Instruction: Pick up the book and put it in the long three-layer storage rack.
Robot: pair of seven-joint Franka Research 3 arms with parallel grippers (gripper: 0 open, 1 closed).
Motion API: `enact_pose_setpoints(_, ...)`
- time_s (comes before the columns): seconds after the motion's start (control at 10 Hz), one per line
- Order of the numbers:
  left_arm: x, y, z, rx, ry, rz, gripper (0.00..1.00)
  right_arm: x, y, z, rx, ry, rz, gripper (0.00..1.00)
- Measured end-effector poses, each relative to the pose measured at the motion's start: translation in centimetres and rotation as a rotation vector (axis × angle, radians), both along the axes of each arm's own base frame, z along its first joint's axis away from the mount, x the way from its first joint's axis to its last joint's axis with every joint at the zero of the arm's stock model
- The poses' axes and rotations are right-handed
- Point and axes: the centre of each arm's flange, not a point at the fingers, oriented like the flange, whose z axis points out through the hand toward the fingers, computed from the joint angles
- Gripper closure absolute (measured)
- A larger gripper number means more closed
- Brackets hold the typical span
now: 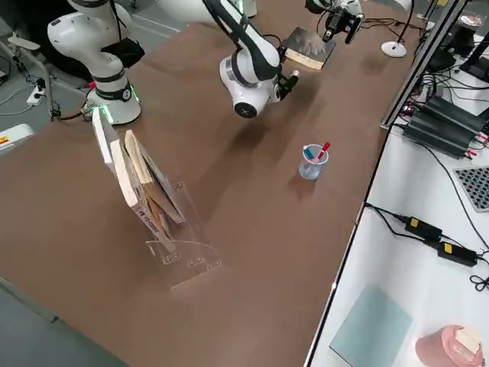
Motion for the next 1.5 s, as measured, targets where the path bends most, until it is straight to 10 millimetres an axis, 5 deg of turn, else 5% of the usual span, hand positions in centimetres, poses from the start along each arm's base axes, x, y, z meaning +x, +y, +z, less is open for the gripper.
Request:
enact_pose_setpoints(0.3, 0.1, 0.1, 0.0, 0.004, -0.001, 0.006, 1.0, 0.0, -0.2, 0.0, 0.0, 0.0, -0.003, 0.83)
enact_pose_setpoints(0.8, 0.1, -0.2, 0.3, 0.0, 0.0, 0.007, 0.92, 0.3, -0.9, 0.4, -0.005, -0.005, -0.007, 0.85)
enact_pose_setpoints(1.3, 0.4, -0.1, 0.7, -0.005, -0.004, 0.012, 0.37, 1.1, -4.1, 1.9, -0.069, -0.012, -0.015, 0.85)
enact_pose_setpoints(1.5, 0.5, 0.0, 0.7, -0.001, -0.005, 0.019, 0.29, 1.4, -6.1, 3.5, -0.133, -0.018, -0.003, 0.85)
